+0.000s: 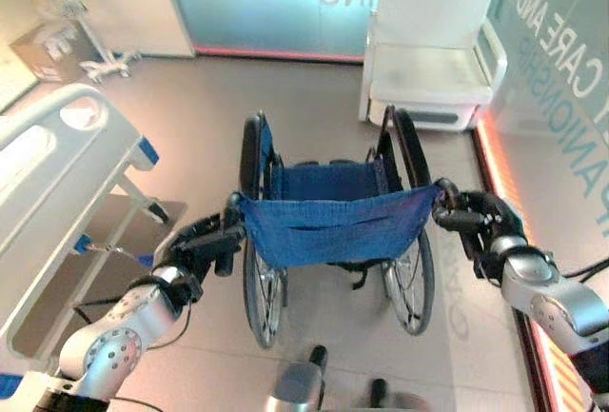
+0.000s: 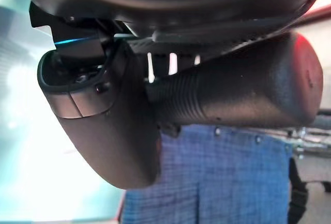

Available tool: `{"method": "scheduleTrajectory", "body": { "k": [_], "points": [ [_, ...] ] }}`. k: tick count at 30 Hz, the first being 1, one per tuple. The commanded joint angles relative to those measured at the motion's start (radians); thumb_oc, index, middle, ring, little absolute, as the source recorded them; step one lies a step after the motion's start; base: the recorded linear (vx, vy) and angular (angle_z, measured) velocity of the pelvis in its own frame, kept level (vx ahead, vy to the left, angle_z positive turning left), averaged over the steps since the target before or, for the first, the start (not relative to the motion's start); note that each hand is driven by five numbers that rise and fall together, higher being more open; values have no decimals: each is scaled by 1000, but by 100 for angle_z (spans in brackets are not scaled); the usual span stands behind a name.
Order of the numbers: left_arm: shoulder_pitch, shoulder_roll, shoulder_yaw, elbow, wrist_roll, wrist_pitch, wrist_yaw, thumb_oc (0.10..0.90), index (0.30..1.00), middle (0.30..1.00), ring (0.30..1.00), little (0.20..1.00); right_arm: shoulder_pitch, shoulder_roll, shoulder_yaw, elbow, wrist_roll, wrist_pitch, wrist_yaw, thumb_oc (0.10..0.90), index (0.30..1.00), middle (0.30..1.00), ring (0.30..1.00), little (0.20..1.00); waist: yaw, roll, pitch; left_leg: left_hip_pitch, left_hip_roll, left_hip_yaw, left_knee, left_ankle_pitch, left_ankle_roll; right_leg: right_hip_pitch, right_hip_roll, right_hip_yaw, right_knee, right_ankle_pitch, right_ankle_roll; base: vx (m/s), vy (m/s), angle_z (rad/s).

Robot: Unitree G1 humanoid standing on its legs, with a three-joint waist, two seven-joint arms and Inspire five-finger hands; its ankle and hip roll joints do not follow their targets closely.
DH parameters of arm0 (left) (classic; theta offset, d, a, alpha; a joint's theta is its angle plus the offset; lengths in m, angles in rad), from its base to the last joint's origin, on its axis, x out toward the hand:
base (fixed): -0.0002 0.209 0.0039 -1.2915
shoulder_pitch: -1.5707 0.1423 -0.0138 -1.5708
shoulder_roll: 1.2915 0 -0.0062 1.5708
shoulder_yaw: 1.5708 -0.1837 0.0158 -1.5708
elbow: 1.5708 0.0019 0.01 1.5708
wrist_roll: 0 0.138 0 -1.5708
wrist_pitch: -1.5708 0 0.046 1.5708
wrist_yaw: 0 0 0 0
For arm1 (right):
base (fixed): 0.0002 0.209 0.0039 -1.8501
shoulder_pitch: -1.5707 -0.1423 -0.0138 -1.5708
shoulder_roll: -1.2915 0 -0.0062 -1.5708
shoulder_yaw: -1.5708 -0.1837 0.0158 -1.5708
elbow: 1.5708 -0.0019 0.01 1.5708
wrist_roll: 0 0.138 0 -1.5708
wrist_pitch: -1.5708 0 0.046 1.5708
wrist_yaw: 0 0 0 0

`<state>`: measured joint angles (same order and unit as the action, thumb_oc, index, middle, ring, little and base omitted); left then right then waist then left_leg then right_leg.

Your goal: Push the wheelchair next to the bed

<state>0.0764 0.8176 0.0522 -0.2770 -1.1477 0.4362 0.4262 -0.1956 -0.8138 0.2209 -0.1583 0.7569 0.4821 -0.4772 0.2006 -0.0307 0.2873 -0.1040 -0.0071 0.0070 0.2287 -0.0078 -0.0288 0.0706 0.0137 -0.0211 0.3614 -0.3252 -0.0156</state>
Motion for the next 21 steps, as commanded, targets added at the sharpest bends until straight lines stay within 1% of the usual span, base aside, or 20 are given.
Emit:
{"method": "scheduleTrajectory", "body": {
  "k": [1,2,3,4,5,7,8,10,11,12,13,14,16,17,18,19,21],
  "points": [
    [-30,-27,-79,-3,-54,-59,-54,400,300,300,300,300,-84,-24,72,-95,30,-99,96,400,300,300,300,300,-34,19,-64,-134,7,-82,-195,256,-25,163,64,-24,-189,147,23,314,157,-25],
    [-43,-33,-88,3,-51,-61,-48,400,300,300,300,300,-94,-23,76,-92,28,-100,93,400,300,300,300,300,-32,14,-65,-137,-4,-84,-179,229,-17,164,54,-30,-182,139,28,440,195,-23],
    [-46,-49,-88,7,-35,-44,-52,400,300,300,300,300,-92,-11,66,-94,23,-89,83,400,300,300,300,300,-24,3,-73,-143,-28,-87,-137,194,-2,173,35,-39,-153,120,42,542,228,-23],
    [-44,-58,-83,10,-27,-33,-56,400,300,300,300,300,-91,-7,62,-94,23,-83,83,400,300,300,300,300,-19,-2,-79,-141,-38,-86,-123,184,5,176,25,-51,-128,120,51,610,252,1],
    [-40,-63,-75,11,-13,-17,-65,400,300,300,300,300,-92,-2,59,-97,23,-75,79,400,300,300,300,300,-12,-10,-87,-133,-55,-87,-106,168,21,173,8,-66,-58,138,71,503,215,14],
    [-32,-58,-55,12,-4,2,-91,400,300,300,300,300,-101,-1,58,-104,34,-61,61,400,300,300,300,300,-5,-20,-103,-110,-82,-92,-103,153,48,144,-17,-76,70,208,111,410,188,4],
    [-31,-55,-50,12,-5,6,-97,400,300,300,300,300,-103,-1,57,-105,36,-60,58,400,300,300,300,300,-4,-21,-107,-104,-87,-95,-103,150,54,134,-20,-74,103,228,120,357,166,-5],
    [-35,-36,-35,17,-16,21,-127,400,300,300,300,300,-117,11,61,-102,28,-68,47,400,300,300,300,300,-4,-18,-127,-80,-110,-108,-102,128,84,58,-23,-63,263,320,157,350,152,0],
    [-38,-34,-34,21,-18,23,-130,400,300,300,300,300,-121,17,63,-98,23,-69,48,400,300,300,300,300,-6,-17,-129,-75,-113,-109,-102,123,88,40,-24,-61,277,332,161,289,102,9],
    [-47,-33,-32,31,-22,26,-138,400,300,300,300,300,-129,32,66,-89,5,-65,50,400,300,300,300,300,-13,-10,-130,-66,-118,-109,-97,111,96,-1,-24,-54,279,341,159,266,55,22],
    [-57,-32,-37,34,-24,25,-138,400,300,300,300,300,-132,44,63,-87,-16,-63,53,400,300,300,300,300,-20,-5,-129,-64,-126,-115,-91,106,99,-25,-16,-52,238,334,148,343,34,16],
    [-65,-30,-41,32,-28,21,-136,400,300,300,300,300,-131,49,55,-91,-38,-60,63,400,300,300,300,300,-28,-4,-124,-64,-140,-127,-81,102,96,-38,-11,-56,169,318,134,293,-3,7],
    [-79,-32,-44,43,-25,0,-140,400,300,300,300,300,-142,41,47,-93,-50,-62,70,400,300,300,300,300,-41,-2,-110,-55,-153,-151,-52,79,89,-80,-34,-69,1,302,107,260,-56,-13],
    [-99,-39,-50,61,-20,-24,-145,400,300,300,300,300,-158,37,45,-81,-60,-73,81,400,300,300,300,300,-60,-1,-85,-35,-160,-167,-25,50,85,-97,-48,-64,-108,303,94,266,-104,-9],
    [-116,-45,-58,76,-11,-41,-154,400,300,300,300,300,-164,34,38,-69,-71,-90,92,400,300,300,300,300,-79,3,-63,-13,-160,-181,-12,29,83,-117,-51,-42,-159,322,93,241,-115,7],
    [-128,-49,-65,82,-4,-50,-159,400,300,300,300,300,-165,32,33,-62,-77,-102,98,400,300,300,300,300,-95,-2,-49,-1,-167,-184,-1,7,84,-148,-60,-15,-190,358,101,258,-121,49],
    [-145,-57,-77,92,17,-62,-170,400,300,300,300,300,-167,27,22,-55,-78,-111,109,400,300,300,300,300,-135,-25,-16,30,-183,-179,55,-72,92,-234,-97,43,-293,464,140,417,-228,76]
  ]
}}
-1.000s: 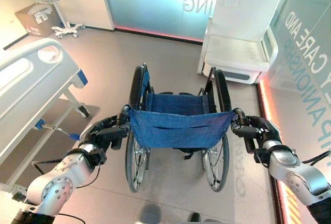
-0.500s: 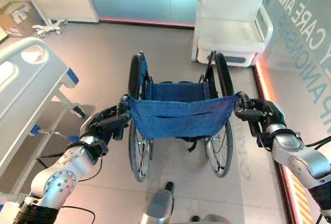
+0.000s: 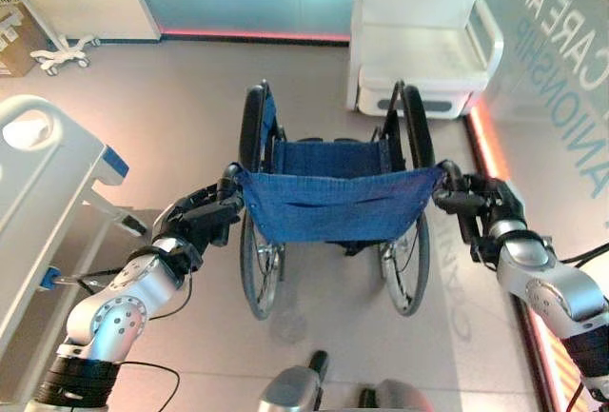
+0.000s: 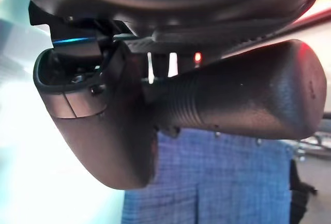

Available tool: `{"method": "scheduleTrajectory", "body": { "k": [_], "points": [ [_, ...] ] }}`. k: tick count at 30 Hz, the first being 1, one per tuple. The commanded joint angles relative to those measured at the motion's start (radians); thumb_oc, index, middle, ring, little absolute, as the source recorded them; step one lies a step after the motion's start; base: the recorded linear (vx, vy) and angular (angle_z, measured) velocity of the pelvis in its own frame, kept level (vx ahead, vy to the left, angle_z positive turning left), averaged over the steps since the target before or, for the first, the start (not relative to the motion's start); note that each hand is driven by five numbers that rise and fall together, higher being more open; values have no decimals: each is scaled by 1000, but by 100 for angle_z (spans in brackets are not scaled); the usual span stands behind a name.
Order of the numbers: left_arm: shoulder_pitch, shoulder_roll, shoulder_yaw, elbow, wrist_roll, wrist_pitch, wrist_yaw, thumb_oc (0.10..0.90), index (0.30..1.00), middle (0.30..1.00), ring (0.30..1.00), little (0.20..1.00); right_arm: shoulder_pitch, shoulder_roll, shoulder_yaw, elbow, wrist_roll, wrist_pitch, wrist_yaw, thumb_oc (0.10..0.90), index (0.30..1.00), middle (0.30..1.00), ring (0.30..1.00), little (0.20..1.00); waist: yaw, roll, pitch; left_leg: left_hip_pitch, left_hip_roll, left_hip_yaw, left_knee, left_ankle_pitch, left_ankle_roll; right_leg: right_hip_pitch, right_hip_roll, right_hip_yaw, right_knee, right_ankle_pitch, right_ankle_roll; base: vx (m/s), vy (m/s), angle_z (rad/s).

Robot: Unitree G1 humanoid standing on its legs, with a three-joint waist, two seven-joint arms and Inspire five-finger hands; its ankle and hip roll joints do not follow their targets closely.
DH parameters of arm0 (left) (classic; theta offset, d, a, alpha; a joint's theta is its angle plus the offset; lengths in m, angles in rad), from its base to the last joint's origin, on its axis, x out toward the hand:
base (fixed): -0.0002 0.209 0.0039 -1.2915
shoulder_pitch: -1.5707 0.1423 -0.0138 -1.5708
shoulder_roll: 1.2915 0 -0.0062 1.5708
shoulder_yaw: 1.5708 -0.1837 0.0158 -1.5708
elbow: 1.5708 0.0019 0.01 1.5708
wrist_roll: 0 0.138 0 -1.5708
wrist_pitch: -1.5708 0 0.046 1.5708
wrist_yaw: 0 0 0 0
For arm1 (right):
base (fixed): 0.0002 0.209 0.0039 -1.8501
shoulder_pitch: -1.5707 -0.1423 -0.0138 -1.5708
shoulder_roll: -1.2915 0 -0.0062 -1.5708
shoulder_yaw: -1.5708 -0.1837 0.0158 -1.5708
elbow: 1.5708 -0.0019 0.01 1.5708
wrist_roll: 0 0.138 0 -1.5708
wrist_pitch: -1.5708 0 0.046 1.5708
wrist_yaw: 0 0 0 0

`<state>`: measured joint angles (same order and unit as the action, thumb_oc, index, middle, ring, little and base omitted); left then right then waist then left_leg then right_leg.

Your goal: Push the wheelchair next to the bed

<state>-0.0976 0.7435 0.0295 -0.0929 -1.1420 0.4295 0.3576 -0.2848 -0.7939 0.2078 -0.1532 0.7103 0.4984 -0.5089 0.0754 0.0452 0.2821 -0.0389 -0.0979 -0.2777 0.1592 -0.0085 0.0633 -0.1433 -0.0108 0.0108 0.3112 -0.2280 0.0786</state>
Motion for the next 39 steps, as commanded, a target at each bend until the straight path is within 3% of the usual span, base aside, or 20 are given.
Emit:
{"method": "scheduleTrajectory", "body": {
  "k": [1,3,4,6,7,9,10,11,12,15,17,19,20,24,26,28,31,34,36,39],
  "points": [
    [26,18,-54,-93,16,-55,-103,400,300,300,300,300,-81,5,30,-68,-26,-119,140,400,300,300,300,300,-27,-111,5,-14,-92,110,162,-119,5,-57,-92,33,-294,409,67,404,-222,76],
    [26,19,-54,-95,16,-55,-100,400,300,300,300,300,-84,3,27,-73,-24,-113,142,400,300,300,300,300,-33,-109,16,-2,-86,110,184,-146,8,-61,-94,38,-310,423,74,458,-222,68],
    [46,19,-35,-112,22,-51,-87,400,300,300,300,300,-94,-8,-4,-105,4,-70,147,400,300,300,300,300,-46,-112,37,58,-62,103,233,-222,14,-114,-97,51,-257,454,77,766,-370,81],
    [54,14,-24,-113,19,-54,-87,400,300,300,300,300,-120,-14,0,-109,21,-53,134,400,300,300,300,300,-45,-111,29,71,-46,109,261,-210,14,-93,-80,37,-227,426,67,639,-289,86],
    [59,4,-23,-109,14,-56,-91,400,300,300,300,300,-139,-20,8,-100,31,-41,126,400,300,300,300,300,-44,-111,12,74,-42,103,287,-183,5,-73,-62,31,-210,406,52,546,-176,84],
    [68,-15,-16,-106,1,-48,-98,400,300,300,300,300,-155,-41,14,-87,39,-10,127,400,300,300,300,300,-50,-101,-20,95,-15,82,356,-70,-38,-47,-31,18,-182,382,14,524,-163,66],
    [79,-20,-7,-120,-13,-38,-93,400,300,300,300,300,-152,-59,13,-86,33,2,137,400,300,300,300,300,-51,-104,-36,83,5,83,450,37,-66,-15,-27,3,-181,375,-12,391,-183,39],
    [92,-23,0,-131,-22,-32,-95,400,300,300,300,300,-148,-76,11,-89,24,8,152,400,300,300,300,300,-51,-112,-44,56,15,91,558,90,-81,18,-29,-6,-190,366,-31,515,-260,58],
    [112,-26,11,-144,-36,-24,-98,400,300,300,300,300,-144,-101,4,-95,22,10,165,400,300,300,300,300,-45,-117,-51,-3,2,101,704,121,-90,55,-26,-15,-195,346,-50,480,-245,68],
    [131,-27,31,-148,-36,-11,-112,400,300,300,300,300,-157,-133,-4,-96,55,12,158,400,300,300,300,300,-19,-123,-42,-150,-38,121,830,131,-83,118,-7,-9,-192,312,-73,358,-165,13],
    [139,-15,51,-150,-40,-5,-112,400,300,300,300,300,-173,-142,-9,-97,86,13,144,400,300,300,300,300,9,-124,-26,-236,-64,131,763,113,-72,170,18,11,-192,289,-75,419,-149,-17],
    [166,10,88,-154,-48,-7,-118,400,300,300,300,300,-206,-126,13,-93,107,11,119,400,300,300,300,300,47,-118,-12,-259,-42,167,496,132,-64,233,60,37,-205,249,-76,534,-103,19],
    [172,12,92,-152,-43,-12,-119,400,300,300,300,300,-214,-118,24,-81,106,3,115,400,300,300,300,300,59,-100,-18,-264,-16,164,328,181,-76,252,91,37,-211,229,-82,504,-33,-15],
    [195,-10,80,-154,5,-62,-101,400,300,300,300,300,-205,-69,56,-33,58,-45,140,400,300,300,300,300,106,-74,-20,-281,22,157,-64,294,-108,338,142,54,-232,181,-102,473,40,-32],
    [204,-17,76,-160,16,-96,-78,400,300,300,300,300,-168,-49,48,-25,18,-70,177,400,300,300,300,300,118,-73,-16,-288,33,163,-158,314,-118,382,147,66,-225,151,-104,604,104,-40],
    [202,-14,87,-160,17,-113,-74,400,300,300,300,300,-140,-42,38,-26,-10,-83,203,400,300,300,300,300,122,-70,-22,-290,41,189,-185,283,-115,412,142,71,-198,104,-99,574,139,-28],
    [172,-6,79,-144,7,-124,-60,400,300,300,300,300,-149,-24,54,-3,-39,-99,244,400,300,300,300,300,121,-68,-43,-256,37,189,-116,234,-97,420,129,65,-112,60,-75,450,127,-29],
    [143,-6,78,-120,21,-66,-67,400,300,300,300,300,-163,-2,68,25,-70,-102,290,400,300,300,300,300,143,-90,-73,-228,10,194,-45,199,-67,421,105,24,44,142,-21,496,100,-26],
    [133,20,85,-121,26,-37,-81,400,300,300,300,300,-192,5,100,35,-61,-89,272,400,300,300,300,300,167,-110,-108,-187,-28,172,-38,174,-35,364,103,12,219,309,59,550,109,-15],
    [134,46,106,-121,7,-27,-95,400,300,300,300,300,-202,12,115,37,-57,-92,249,400,300,300,300,300,167,-104,-123,-148,-41,151,-45,152,-15,289,88,-4,278,339,72,371,74,7]
  ]
}}
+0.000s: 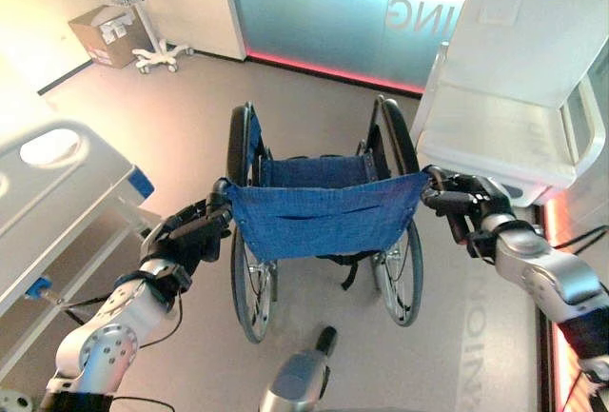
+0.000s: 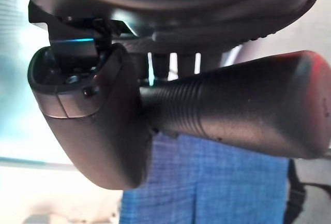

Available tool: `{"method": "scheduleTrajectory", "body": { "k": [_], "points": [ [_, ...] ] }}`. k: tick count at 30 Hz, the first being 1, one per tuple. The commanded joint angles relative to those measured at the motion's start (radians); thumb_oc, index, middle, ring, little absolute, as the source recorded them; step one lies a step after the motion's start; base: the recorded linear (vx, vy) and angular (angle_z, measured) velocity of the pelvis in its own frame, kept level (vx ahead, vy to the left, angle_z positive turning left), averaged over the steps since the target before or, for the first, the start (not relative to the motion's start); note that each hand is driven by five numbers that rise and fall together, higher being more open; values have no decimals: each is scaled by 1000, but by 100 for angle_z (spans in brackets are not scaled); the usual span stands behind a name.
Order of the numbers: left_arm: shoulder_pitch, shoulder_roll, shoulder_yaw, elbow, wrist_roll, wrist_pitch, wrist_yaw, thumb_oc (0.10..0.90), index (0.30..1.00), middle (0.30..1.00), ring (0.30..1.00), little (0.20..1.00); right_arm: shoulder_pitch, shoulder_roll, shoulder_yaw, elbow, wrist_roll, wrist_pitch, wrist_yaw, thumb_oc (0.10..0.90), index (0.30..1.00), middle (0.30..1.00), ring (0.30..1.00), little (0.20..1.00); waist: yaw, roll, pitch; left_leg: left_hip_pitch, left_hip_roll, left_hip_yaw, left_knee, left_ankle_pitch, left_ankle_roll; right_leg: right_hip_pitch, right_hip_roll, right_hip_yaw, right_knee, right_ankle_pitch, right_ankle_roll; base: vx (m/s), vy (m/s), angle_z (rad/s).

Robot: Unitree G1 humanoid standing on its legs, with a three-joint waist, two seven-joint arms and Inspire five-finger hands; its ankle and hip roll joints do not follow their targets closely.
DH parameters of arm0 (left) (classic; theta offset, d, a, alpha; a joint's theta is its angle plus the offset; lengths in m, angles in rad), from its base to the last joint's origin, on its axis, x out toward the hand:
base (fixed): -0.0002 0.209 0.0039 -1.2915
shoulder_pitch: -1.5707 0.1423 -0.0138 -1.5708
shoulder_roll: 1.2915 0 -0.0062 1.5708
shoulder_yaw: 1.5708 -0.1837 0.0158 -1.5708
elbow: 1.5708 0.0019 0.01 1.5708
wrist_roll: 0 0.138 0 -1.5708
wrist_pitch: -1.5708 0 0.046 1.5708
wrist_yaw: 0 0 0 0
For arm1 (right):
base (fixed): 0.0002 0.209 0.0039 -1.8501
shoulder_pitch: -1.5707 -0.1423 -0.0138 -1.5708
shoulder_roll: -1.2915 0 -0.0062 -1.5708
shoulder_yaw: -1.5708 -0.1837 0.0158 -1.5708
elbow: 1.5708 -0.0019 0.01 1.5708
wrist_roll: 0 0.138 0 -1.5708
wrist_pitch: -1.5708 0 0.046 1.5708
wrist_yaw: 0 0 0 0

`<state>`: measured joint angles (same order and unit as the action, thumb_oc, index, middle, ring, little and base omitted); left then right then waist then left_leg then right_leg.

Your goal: Push the wheelchair next to the bed

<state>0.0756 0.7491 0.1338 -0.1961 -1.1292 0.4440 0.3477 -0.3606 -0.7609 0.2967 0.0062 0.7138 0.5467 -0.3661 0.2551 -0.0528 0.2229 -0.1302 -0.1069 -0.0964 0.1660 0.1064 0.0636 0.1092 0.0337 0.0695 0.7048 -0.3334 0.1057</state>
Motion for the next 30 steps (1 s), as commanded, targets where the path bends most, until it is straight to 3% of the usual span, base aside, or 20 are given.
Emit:
{"method": "scheduleTrajectory", "body": {
  "k": [1,2,5,8,11,12,13,14,15,18,20,21,22,23,26,27,28,30],
  "points": [
    [-44,52,5,-14,-13,-37,-102,400,300,300,300,300,-132,-7,27,-114,-76,-142,101,400,300,300,300,300,-14,-2,-63,-51,-47,-48,-40,24,-8,5,24,-84,-147,399,27,305,50,10],
    [-46,55,5,-14,-14,-36,-104,400,300,300,300,300,-134,-5,27,-113,-80,-141,100,400,300,300,300,300,-14,-2,-62,-51,-51,-52,-36,22,-7,2,21,-89,-155,389,23,318,8,13],
    [-53,70,4,-8,-15,-72,-155,400,300,300,300,300,-158,-24,14,-120,-98,-141,102,400,300,300,300,300,-12,4,-31,-70,-78,-89,42,-6,-16,-31,-16,-127,-396,279,-36,224,-84,4],
    [-68,68,-7,-6,-8,-107,-176,400,300,300,300,300,-199,-41,17,-95,-114,-158,115,400,300,300,300,300,-26,12,9,-59,-84,-113,95,-17,-26,-70,-40,-131,-525,298,-55,123,-141,5],
    [-84,66,-25,1,14,-120,-176,400,300,300,300,300,-293,-76,30,-40,-80,-159,118,400,300,300,300,300,-61,-7,54,27,-75,-121,145,-167,-14,-206,-165,-64,-687,485,30,305,-356,36],
    [-82,66,-23,2,13,-121,-173,400,300,300,300,300,-299,-78,33,-39,-77,-159,119,400,300,300,300,300,-63,-4,58,34,-71,-122,152,-181,-13,-204,-165,-63,-693,489,33,456,-423,36],
    [-67,78,-6,1,11,-120,-169,400,300,300,300,300,-321,-97,28,-56,-39,-135,112,400,300,300,300,300,-71,-13,69,74,-55,-140,164,-246,-7,-244,-192,-37,-714,529,49,496,-430,39],
    [-52,86,12,-5,14,-119,-168,400,300,300,300,300,-334,-108,23,-68,-14,-121,114,400,300,300,300,300,-71,-23,74,95,-41,-153,177,-275,-7,-264,-202,-27,-711,546,55,524,-461,40],
    [-46,88,18,-8,16,-119,-170,400,300,300,300,300,-338,-111,22,-72,-8,-115,115,400,300,300,300,300,-71,-23,75,100,-34,-158,184,-279,-8,-264,-199,-28,-708,544,55,499,-445,24],
    [-8,75,45,-32,33,-113,-199,400,300,300,300,300,-367,-131,19,-54,28,-95,121,400,300,300,300,300,-54,-41,63,104,-3,-191,229,-244,-19,-231,-175,-45,-698,514,50,414,-374,45],
    [6,55,50,-52,24,-94,-196,400,300,300,300,300,-375,-135,26,-19,32,-101,147,400,300,300,300,300,-48,-59,47,98,27,-205,320,-167,-48,-213,-147,-84,-647,494,14,407,-374,54],
    [8,54,50,-54,21,-93,-194,400,300,300,300,300,-376,-136,27,-18,31,-102,151,400,300,300,300,300,-49,-59,45,96,30,-206,328,-161,-51,-211,-145,-89,-645,492,11,340,-317,48],
    [17,38,44,-61,17,-78,-200,400,300,300,300,300,-373,-149,44,-21,22,-104,166,400,300,300,300,300,-50,-61,38,65,39,-181,456,-34,-74,-171,-119,-121,-653,475,-25,290,-274,46],
    [25,27,40,-67,19,-75,-201,400,300,300,300,300,-376,-160,56,-28,15,-105,176,400,300,300,300,300,-50,-67,38,38,31,-158,552,-4,-77,-153,-114,-132,-656,467,-43,296,-276,55],
    [37,8,31,-81,5,-78,-180,400,300,300,300,300,-403,-173,93,-27,19,-115,189,400,300,300,300,300,-45,-65,53,-80,-4,-110,794,30,-78,-112,-80,-153,-630,426,-87,264,-243,59],
    [35,5,32,-78,4,-78,-177,400,300,300,300,300,-408,-169,97,-25,19,-116,191,400,300,300,300,300,-40,-64,56,-101,-16,-107,803,25,-75,-104,-73,-151,-628,422,-90,315,-222,2],
    [28,-2,36,-70,0,-77,-168,400,300,300,300,300,-424,-146,113,-18,10,-117,189,400,300,300,300,300,-21,-62,65,-149,-62,-98,771,-3,-63,-80,-51,-139,-624,410,-92,282,-157,-3],
    [34,-3,46,-73,2,-73,-167,400,300,300,300,300,-455,-114,141,-15,-7,-108,182,400,300,300,300,300,3,-56,68,-138,-74,-88,637,-13,-55,-47,-24,-130,-625,392,-89,352,-152,17]
  ]
}}
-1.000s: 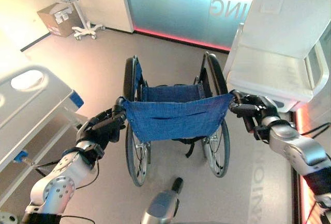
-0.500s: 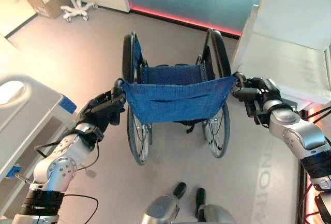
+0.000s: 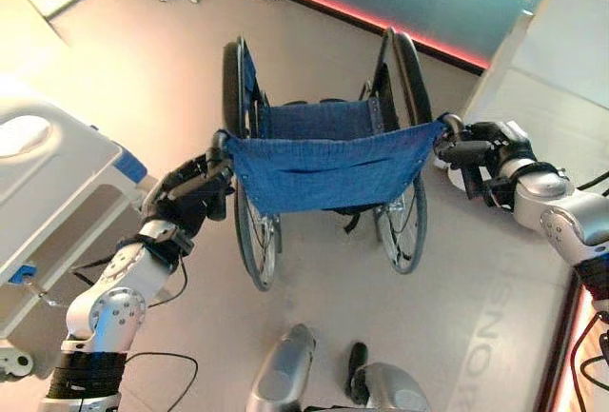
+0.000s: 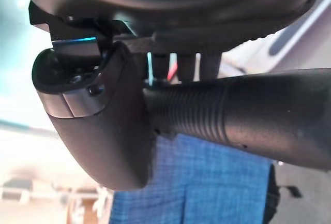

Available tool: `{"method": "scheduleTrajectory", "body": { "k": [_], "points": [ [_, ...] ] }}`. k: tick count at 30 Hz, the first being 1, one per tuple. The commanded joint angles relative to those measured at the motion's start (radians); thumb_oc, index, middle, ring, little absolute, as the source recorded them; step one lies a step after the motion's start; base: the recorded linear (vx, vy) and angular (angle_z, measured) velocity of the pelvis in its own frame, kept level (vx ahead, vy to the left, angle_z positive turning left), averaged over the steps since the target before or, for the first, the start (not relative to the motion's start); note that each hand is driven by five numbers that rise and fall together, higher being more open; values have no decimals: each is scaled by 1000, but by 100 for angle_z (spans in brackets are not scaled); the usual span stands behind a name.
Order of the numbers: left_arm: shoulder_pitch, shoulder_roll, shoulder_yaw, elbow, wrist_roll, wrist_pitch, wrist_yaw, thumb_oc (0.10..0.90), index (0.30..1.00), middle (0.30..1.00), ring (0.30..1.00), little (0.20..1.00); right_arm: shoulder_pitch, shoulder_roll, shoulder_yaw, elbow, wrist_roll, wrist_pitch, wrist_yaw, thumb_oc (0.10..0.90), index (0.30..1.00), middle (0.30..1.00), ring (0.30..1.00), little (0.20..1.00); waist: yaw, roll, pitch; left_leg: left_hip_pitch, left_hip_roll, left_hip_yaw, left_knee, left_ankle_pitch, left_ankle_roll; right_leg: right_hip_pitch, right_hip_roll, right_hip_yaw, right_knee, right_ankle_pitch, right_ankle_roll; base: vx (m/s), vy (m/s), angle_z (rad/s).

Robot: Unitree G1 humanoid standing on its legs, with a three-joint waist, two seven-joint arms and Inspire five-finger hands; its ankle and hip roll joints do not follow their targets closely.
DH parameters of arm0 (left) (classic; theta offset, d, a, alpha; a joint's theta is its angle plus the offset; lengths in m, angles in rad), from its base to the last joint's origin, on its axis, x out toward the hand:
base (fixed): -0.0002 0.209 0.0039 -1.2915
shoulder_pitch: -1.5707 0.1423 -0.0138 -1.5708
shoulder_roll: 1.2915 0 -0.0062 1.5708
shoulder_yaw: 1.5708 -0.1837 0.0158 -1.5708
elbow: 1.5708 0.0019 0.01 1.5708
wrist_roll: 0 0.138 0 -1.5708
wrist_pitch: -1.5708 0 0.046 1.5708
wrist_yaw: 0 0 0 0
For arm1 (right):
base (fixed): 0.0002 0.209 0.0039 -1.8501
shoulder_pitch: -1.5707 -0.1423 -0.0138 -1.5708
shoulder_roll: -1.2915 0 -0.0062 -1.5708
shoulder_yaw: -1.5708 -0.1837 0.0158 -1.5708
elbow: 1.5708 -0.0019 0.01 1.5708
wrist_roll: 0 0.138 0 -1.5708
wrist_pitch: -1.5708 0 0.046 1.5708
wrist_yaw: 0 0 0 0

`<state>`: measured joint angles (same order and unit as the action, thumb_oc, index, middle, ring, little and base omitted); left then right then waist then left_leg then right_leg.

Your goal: Push the wheelchair next to the bed

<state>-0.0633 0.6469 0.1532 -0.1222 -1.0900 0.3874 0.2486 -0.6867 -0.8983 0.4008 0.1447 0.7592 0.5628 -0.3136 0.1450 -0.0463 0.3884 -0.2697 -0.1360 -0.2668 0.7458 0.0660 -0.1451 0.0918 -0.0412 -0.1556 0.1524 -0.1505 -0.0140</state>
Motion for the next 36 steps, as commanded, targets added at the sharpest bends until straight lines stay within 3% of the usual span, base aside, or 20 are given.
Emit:
{"method": "scheduleTrajectory", "body": {
  "k": [1,3,4,5,7,9,11,12,13,14,15,17,19,20,23,26,29,31,34,36],
  "points": [
    [182,101,28,-155,-37,-20,-69,400,300,300,300,300,-152,36,53,-140,-53,-123,126,400,300,300,300,300,126,-64,-100,12,-39,88,-40,36,158,-19,62,92,-74,198,29,323,-110,11],
    [187,94,22,-170,-24,-20,-74,400,300,300,300,300,-196,68,75,-83,-71,-145,137,400,300,300,300,300,155,-55,-106,16,-30,80,-252,84,152,12,104,89,-80,165,17,313,-95,-16],
    [187,91,19,-172,-15,-22,-77,400,300,300,300,300,-205,78,78,-71,-75,-150,137,400,300,300,300,300,163,-53,-105,12,-30,82,-292,96,148,22,115,90,-82,157,13,397,-153,-20],
    [186,69,4,-177,19,-33,-92,400,300,300,300,300,-225,112,86,-39,-94,-163,131,400,300,300,300,300,190,-44,-100,-15,-35,110,-405,138,135,66,151,92,-91,126,-1,339,-148,-9],
    [187,46,-11,-187,53,-36,-103,400,300,300,300,300,-222,134,89,-25,-106,-177,119,400,300,300,300,300,208,-41,-101,-40,-37,177,-487,160,131,107,181,78,-100,102,-10,383,-154,0],
    [192,15,-40,-201,110,-41,-130,400,300,300,300,300,-184,167,86,-16,-149,-204,95,400,300,300,300,300,227,-41,-113,-62,-30,312,-585,184,137,156,221,25,-100,58,-21,461,-154,-4],
    [183,4,-56,-205,142,-38,-143,400,300,300,300,300,-165,188,84,-12,-180,-215,83,400,300,300,300,300,232,-49,-130,-60,-39,381,-596,144,162,168,234,-8,-81,31,-24,407,-63,16],
    [176,3,-62,-205,150,-30,-138,400,300,300,300,300,-163,207,84,1,-188,-220,85,400,300,300,300,300,240,-61,-142,-37,-61,375,-621,102,187,176,229,-17,-52,34,-9,470,1,33],
    [171,2,-68,-206,150,-28,-120,400,300,300,300,300,-169,226,86,20,-186,-226,88,400,300,300,300,300,253,-77,-153,-18,-83,360,-629,73,212,183,217,-29,0,65,17,535,24,32],
    [168,5,-65,-200,153,-19,-110,400,300,300,300,300,-184,232,94,50,-180,-238,94,400,300,300,300,300,267,-93,-169,1,-94,366,-639,49,245,170,210,-39,84,152,65,445,23,22],
    [165,7,-62,-196,155,-17,-108,400,300,300,300,300,-188,234,96,59,-175,-241,96,400,300,300,300,300,271,-95,-174,9,-94,365,-644,45,252,163,210,-41,123,182,80,438,37,54],
    [152,26,-54,-171,151,-6,-111,400,300,300,300,300,-201,251,100,97,-167,-256,108,400,300,300,300,300,280,-100,-190,58,-86,332,-677,42,256,112,216,-45,310,324,169,396,4,83],
    [143,49,-47,-161,137,-1,-111,400,300,300,300,300,-205,249,106,101,-160,-259,106,400,300,300,300,300,278,-100,-199,82,-72,298,-682,39,257,69,224,-12,413,425,224,319,-66,65],
    [134,67,-48,-159,115,0,-99,400,300,300,300,300,-199,247,109,93,-160,-261,103,400,300,300,300,300,263,-101,-201,97,-70,270,-684,40,254,35,210,19,440,432,226,366,-81,58],
    [106,125,-51,-148,36,4,-90,400,300,300,300,300,-171,221,103,47,-173,-244,89,400,300,300,300,300,233,-79,-221,86,-72,208,-643,39,243,11,126,35,309,319,183,269,-49,48],
    [87,171,-70,-157,-22,-28,-102,400,300,300,300,300,-134,135,81,2,-180,-263,83,400,300,300,300,300,194,-42,-210,79,-78,86,-543,9,213,-15,28,31,22,138,101,212,-182,62],
    [65,166,-93,-148,-12,-51,-122,400,300,300,300,300,-158,92,73,5,-161,-268,73,400,300,300,300,300,173,-22,-181,108,-71,14,-498,-41,202,-67,-47,41,-73,182,117,157,-274,92],
    [51,168,-95,-132,2,-68,-116,400,300,300,300,300,-221,85,86,-1,-123,-246,64,400,300,300,300,300,155,-34,-162,171,-32,-27,-496,-137,193,-146,-158,86,-150,323,166,300,-460,113],
    [66,179,-64,-134,12,-71,-108,400,300,300,300,300,-252,86,80,-43,-93,-202,57,400,300,300,300,300,146,-49,-149,238,36,-49,-513,-186,179,-186,-179,109,-160,367,185,284,-420,68],
    [98,183,-31,-149,20,-66,-132,400,300,300,300,300,-255,56,71,-65,-56,-187,55,400,300,300,300,300,144,-63,-158,247,73,-56,-523,-179,166,-167,-154,115,-159,332,192,303,-471,50]
  ]
}}
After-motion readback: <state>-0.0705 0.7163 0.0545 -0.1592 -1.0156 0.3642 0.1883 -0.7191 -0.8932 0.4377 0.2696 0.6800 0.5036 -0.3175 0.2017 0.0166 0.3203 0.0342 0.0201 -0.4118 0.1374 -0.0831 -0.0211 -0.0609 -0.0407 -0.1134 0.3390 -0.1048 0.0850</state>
